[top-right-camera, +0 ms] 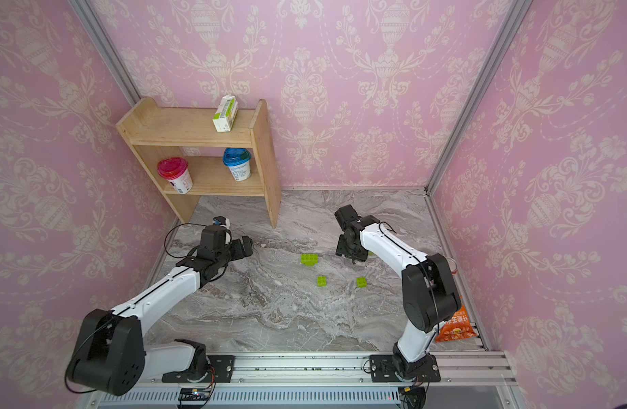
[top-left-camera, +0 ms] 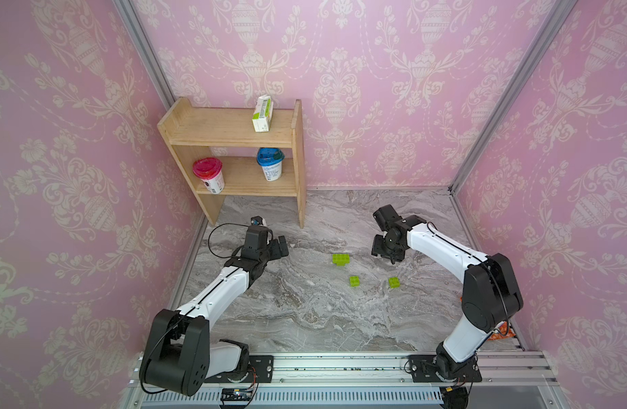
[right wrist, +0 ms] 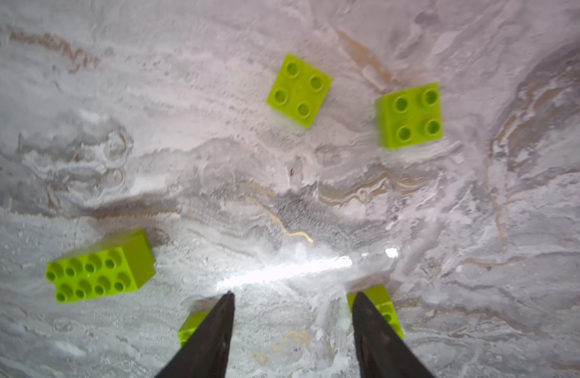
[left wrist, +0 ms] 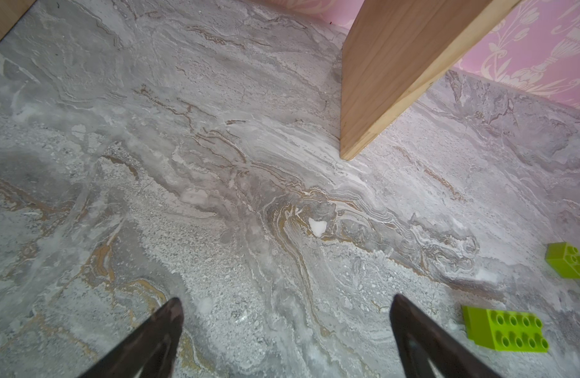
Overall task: Assemble the letter v with lego
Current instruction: Pick up the lego brick from the center of the board.
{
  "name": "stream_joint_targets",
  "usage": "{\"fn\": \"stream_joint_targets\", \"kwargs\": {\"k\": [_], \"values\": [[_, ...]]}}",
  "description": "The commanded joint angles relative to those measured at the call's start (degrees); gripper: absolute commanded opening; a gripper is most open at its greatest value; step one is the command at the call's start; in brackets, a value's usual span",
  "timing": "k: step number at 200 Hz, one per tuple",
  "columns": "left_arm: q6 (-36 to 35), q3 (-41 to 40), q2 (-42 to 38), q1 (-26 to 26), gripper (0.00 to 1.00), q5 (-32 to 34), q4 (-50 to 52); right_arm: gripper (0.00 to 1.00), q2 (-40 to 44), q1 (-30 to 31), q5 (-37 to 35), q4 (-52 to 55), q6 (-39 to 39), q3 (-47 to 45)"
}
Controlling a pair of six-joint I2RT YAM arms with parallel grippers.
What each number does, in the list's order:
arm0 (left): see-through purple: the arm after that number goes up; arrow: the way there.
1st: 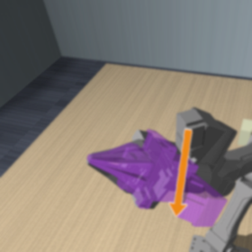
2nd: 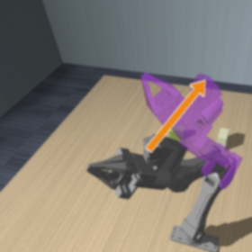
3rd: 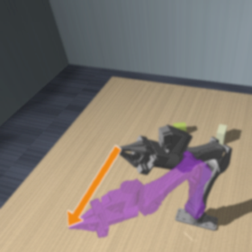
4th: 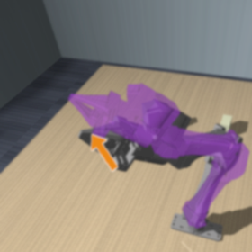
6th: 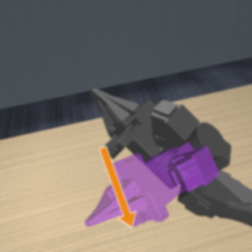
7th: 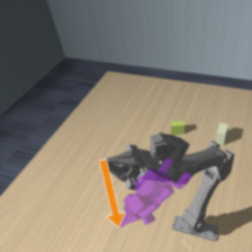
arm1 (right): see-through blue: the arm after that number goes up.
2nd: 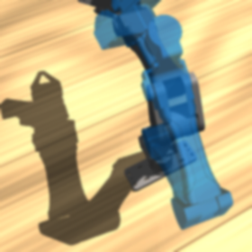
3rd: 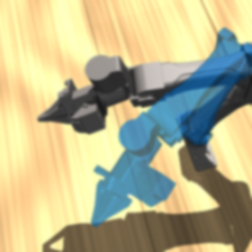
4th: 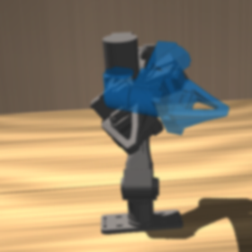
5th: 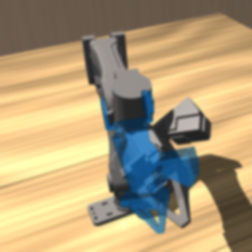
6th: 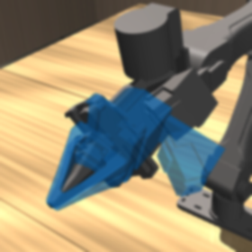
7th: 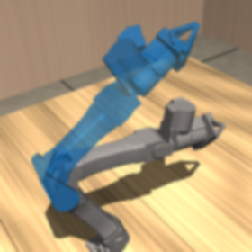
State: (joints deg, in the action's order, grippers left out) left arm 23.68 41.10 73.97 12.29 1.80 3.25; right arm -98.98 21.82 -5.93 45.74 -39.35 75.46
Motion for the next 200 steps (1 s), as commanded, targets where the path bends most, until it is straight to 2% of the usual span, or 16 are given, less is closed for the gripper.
{"fn": "stream_joint_targets", "kwargs": {"k": [1, 52, 79, 145, 200], "values": [[1.36, -0.38, -0.33, 0.56, 0.99, -0.59, -0.80, 0.60, -5.54, -1.26, -1.47, 0.63, -3.49, 5.26], [1.84, -0.12, -1.88, 0.71, 0.99, -1.76, -0.61, 0.63, -14.60, -3.49, -1.24, 1.55, -5.50, 13.04], [1.50, 0.40, -1.75, 0.77, 0.99, -2.14, 0.08, 0.63, -15.74, -4.98, -0.13, -1.33, -6.97, 12.52], [0.72, 0.40, -1.85, 0.80, 0.99, -2.02, 0.83, 0.64, -21.46, -5.65, 0.01, 1.14, -6.17, 18.84], [-0.48, 0.46, -2.78, 0.71, 0.99, -1.19, 1.85, 0.56, -24.40, -5.78, -0.75, 1.63, -5.84, 20.53]]}}
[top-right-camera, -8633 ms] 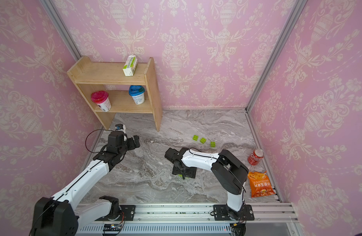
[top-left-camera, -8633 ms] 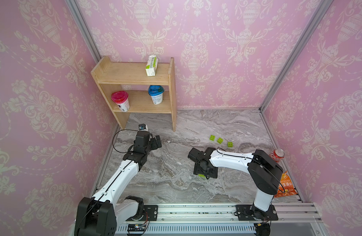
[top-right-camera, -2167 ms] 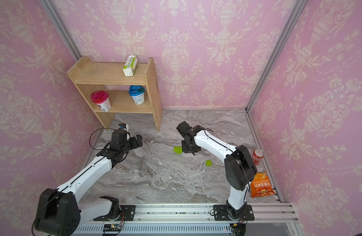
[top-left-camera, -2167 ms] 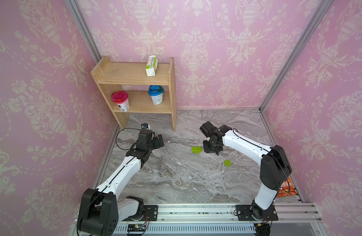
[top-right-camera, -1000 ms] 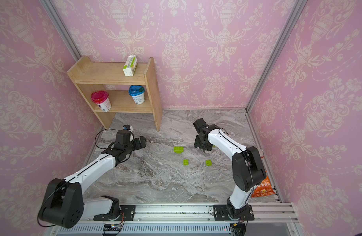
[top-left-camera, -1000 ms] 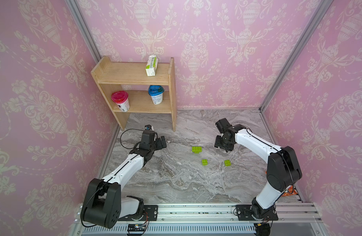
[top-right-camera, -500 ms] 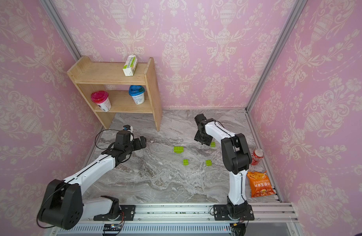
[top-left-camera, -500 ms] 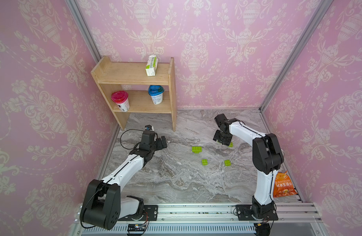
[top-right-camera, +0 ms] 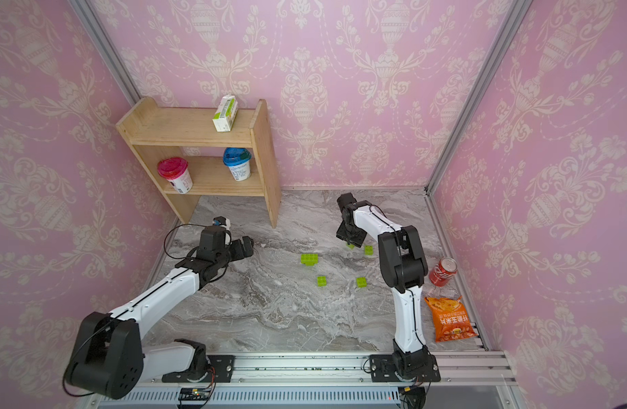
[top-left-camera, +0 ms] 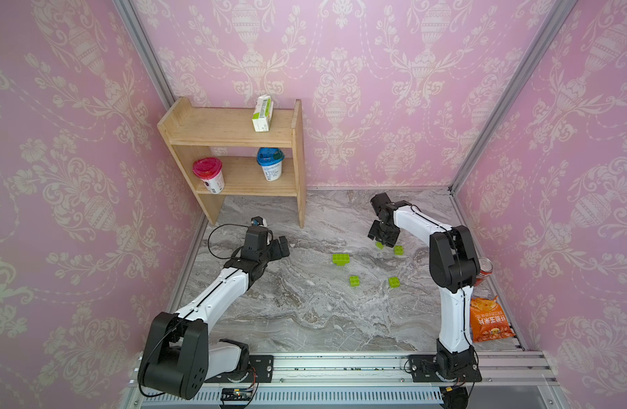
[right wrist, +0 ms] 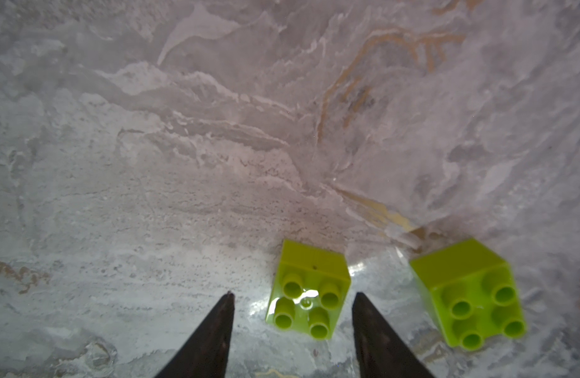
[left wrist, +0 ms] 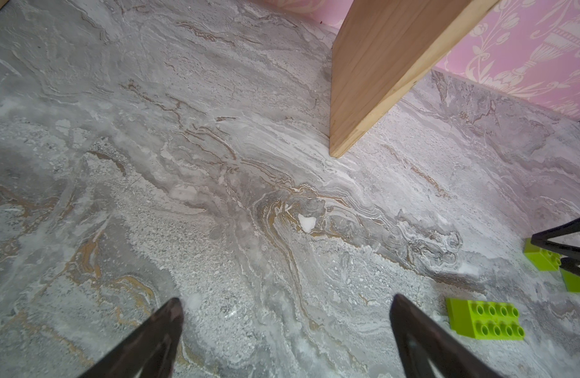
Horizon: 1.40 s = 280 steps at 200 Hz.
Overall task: Assemble the letter v with lego
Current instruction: Pick up the lego brick from the center of the board.
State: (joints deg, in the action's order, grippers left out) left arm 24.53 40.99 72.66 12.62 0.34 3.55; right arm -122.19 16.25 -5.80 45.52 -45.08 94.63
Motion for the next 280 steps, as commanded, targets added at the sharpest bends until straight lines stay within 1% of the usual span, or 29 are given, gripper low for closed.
{"fn": "stream_joint_targets", "kwargs": {"k": [1, 40, 52, 58, 76, 96, 132, 160, 190, 211, 229, 244, 254, 258, 280], "values": [[-1.33, 0.57, -1.47, 0.38, 0.99, 0.28, 1.55, 0.56, -1.20, -0.19, -0.92, 1.90, -0.10, 1.35], [-1.33, 0.49, -1.24, 0.36, 0.99, 0.32, 1.52, 0.51, -1.25, -0.30, -2.44, 2.56, 0.60, 1.02], [-1.28, 0.57, -1.21, 0.38, 0.99, 0.37, 1.44, 0.50, -1.12, -0.21, -2.72, 2.69, 0.87, 0.96], [-1.25, 0.49, -1.21, 0.39, 0.99, 0.36, 1.50, 0.51, -1.12, -0.25, -2.85, 2.84, 1.08, 0.96], [-1.30, 0.50, -1.31, 0.37, 0.99, 0.37, 1.55, 0.59, -1.02, -0.25, -3.33, 3.04, 1.81, 1.16], [-1.15, 0.50, -1.25, 0.43, 0.99, 0.33, 1.46, 0.60, -0.99, -0.33, -2.99, 2.91, 1.88, 1.43], [-0.89, 0.52, -1.62, 0.38, 0.99, 0.45, 1.59, 0.54, -1.04, -0.39, -3.18, 3.26, 2.10, 2.34], [-0.81, 0.36, -2.05, 0.39, 0.99, 0.54, 1.81, 0.44, -1.11, -0.38, -3.09, 3.39, 2.50, 2.67], [-0.80, 0.11, -2.35, 0.40, 0.99, 0.72, 1.88, 0.43, -1.95, -0.43, -2.81, 3.92, 3.16, 2.81], [-1.06, 0.22, -2.83, 0.36, 0.99, 0.96, 2.53, 0.38, -1.79, -0.43, -2.83, 4.09, 4.09, 2.44], [-1.33, 0.14, -3.40, 0.41, 0.99, 1.44, 2.73, 0.33, -0.53, -0.45, -2.68, 3.25, 5.61, 1.24], [-1.33, 0.23, -3.56, 0.34, 0.99, 1.42, 3.01, 0.33, 1.06, -0.35, -1.41, 2.48, 7.95, -0.14], [-1.33, 0.23, -3.67, 0.43, 0.99, 1.40, 3.12, 0.33, 2.45, -0.07, 0.14, 1.98, 10.40, -1.31], [-1.25, 0.23, -3.65, 0.39, 0.99, 1.36, 3.13, 0.33, 3.15, 0.19, 0.77, 1.74, 12.80, -1.92], [-0.99, 0.50, -3.32, 0.43, 0.99, 1.34, 3.76, 0.31, 7.93, 2.54, 2.59, 1.79, 20.20, -5.96]]}}
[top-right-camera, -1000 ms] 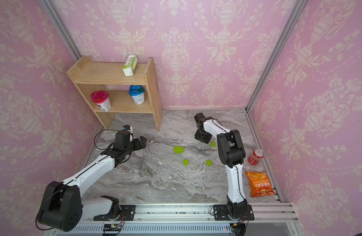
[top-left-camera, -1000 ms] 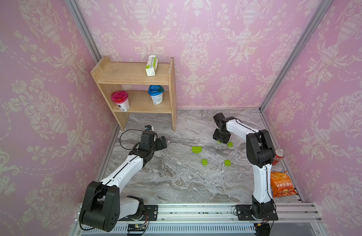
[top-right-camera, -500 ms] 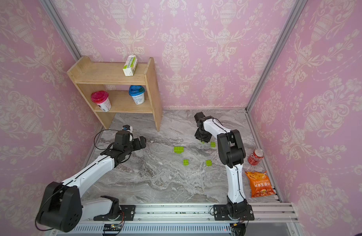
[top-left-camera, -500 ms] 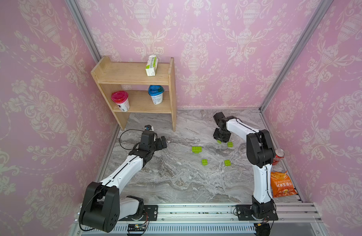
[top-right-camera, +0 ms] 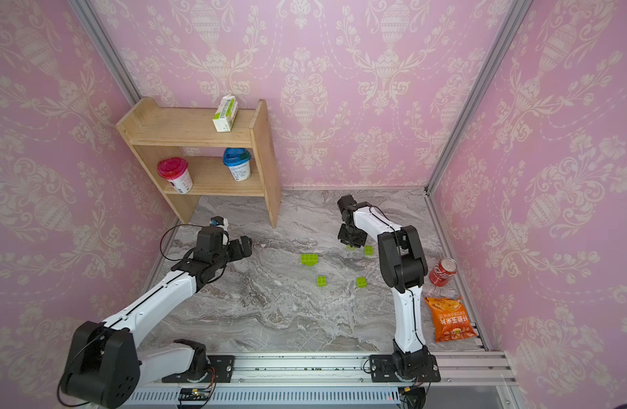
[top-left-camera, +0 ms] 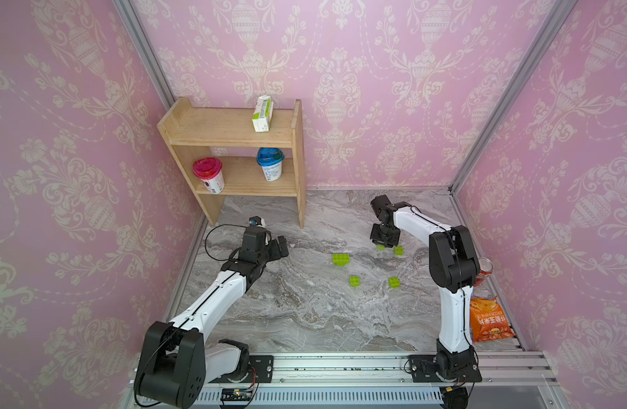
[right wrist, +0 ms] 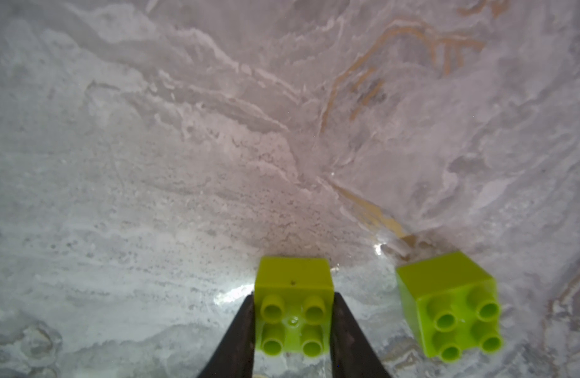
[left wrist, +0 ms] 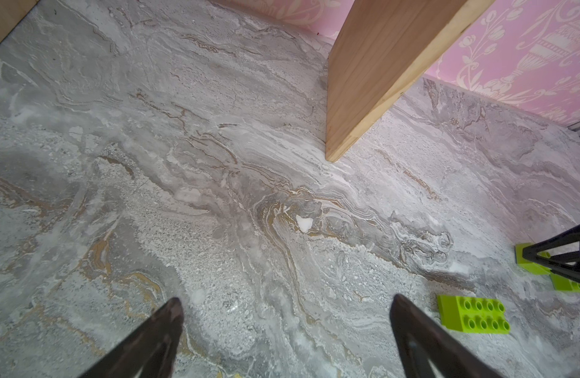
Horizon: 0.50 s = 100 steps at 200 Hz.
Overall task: Assemble the letter v with lego
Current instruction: Pick up the lego brick from the center of the board, then assemble the lego brick with the lego brick.
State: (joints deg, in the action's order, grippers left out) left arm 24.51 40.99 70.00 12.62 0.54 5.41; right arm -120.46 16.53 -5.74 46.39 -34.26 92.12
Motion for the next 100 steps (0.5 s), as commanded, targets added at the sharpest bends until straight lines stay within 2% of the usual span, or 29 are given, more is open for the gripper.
{"fn": "stream_joint_targets", "kwargs": {"k": [1, 36, 54, 71, 77, 100], "values": [[-0.88, 0.41, -0.61, 0.41, 0.99, 1.18, 1.85, 0.31, 6.38, 2.40, 2.55, 0.99, 9.65, -3.66], [0.17, 0.52, -1.08, 0.60, 0.99, 1.23, 1.36, 0.28, 15.73, 6.28, 7.83, 1.19, 16.83, -12.75], [0.77, 0.53, -0.84, 0.70, 0.99, 0.82, 1.56, 0.16, 20.41, 9.14, 10.40, 0.54, 19.16, -17.47], [2.21, 0.50, -0.29, 0.91, 0.99, -0.22, 0.66, 0.14, 23.34, 12.34, 11.70, -0.76, 20.17, -20.84], [2.81, 0.39, 0.04, 1.01, 0.99, -0.50, -0.03, 0.08, 23.97, 13.37, 12.46, -1.73, 20.13, -21.90], [4.53, 0.36, 1.22, 1.80, 0.99, -0.97, -1.36, 0.06, 24.88, 15.60, 12.91, -5.46, 18.41, -24.25]]}}
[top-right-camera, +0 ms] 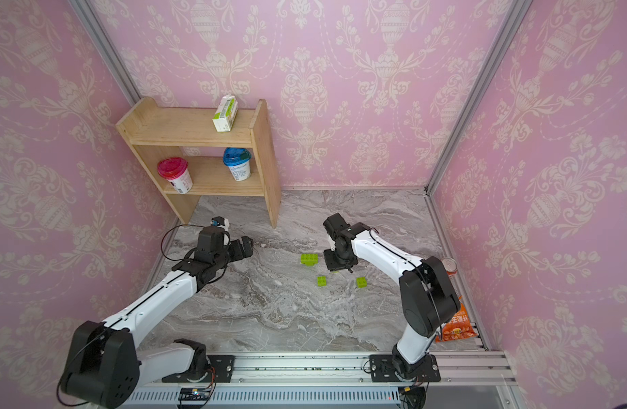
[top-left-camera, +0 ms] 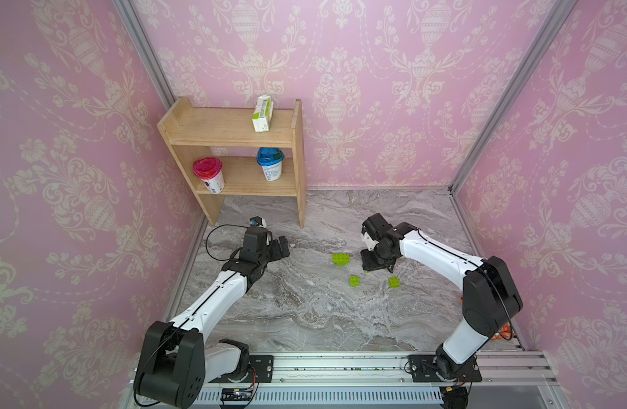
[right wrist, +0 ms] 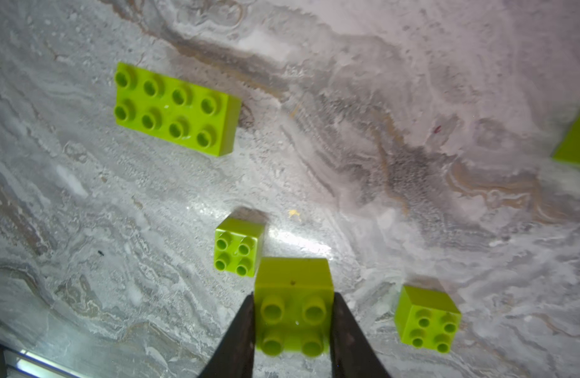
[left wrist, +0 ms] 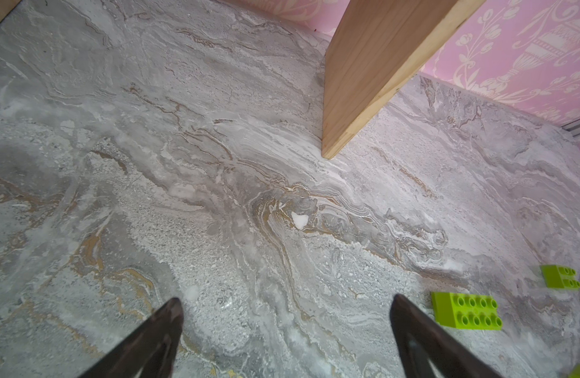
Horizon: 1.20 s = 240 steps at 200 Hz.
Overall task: Assemble the letter v with lego
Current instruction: Assemble the lego brick with the lego brick.
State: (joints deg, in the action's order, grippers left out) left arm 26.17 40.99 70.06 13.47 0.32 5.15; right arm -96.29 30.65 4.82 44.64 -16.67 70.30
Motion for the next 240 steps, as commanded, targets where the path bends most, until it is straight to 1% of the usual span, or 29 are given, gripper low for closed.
{"fn": "stream_joint_targets", "kwargs": {"k": [1, 14, 21, 79, 138, 211, 216, 240], "values": [[2.89, 0.43, 1.19, 1.03, 0.99, -0.76, -1.10, 0.06, 0.73, 1.54, 2.28, -3.87, 0.70, -3.41], [3.24, 0.50, 1.61, 1.47, 0.99, -1.18, -1.35, 0.05, 0.92, 2.17, 1.19, -6.01, -0.69, -5.89], [3.48, 0.53, 1.77, 1.56, 0.99, -1.41, -1.45, 0.02, 1.16, 2.64, 1.09, -6.93, -1.18, -6.52], [5.98, -0.02, 3.30, 2.24, 0.99, -3.22, -3.82, 0.02, 0.11, 4.15, 0.54, -8.41, -2.76, -6.58], [5.65, 0.52, 3.58, 2.40, 0.99, -3.04, -3.66, 0.02, -1.90, 5.00, -1.79, -6.84, -3.37, -5.18], [5.38, 0.49, 3.59, 2.49, 0.99, -2.69, -3.74, 0.02, -4.13, 6.28, -6.39, -3.72, -5.83, -3.50], [5.38, 0.46, 3.50, 2.45, 0.99, -2.68, -3.75, 0.02, -4.36, 6.54, -6.71, -3.26, -5.83, -1.35], [5.13, 0.37, 3.50, 2.44, 0.99, -2.51, -3.77, 0.02, -5.33, 7.49, -9.11, -1.06, -6.94, -0.13]]}}
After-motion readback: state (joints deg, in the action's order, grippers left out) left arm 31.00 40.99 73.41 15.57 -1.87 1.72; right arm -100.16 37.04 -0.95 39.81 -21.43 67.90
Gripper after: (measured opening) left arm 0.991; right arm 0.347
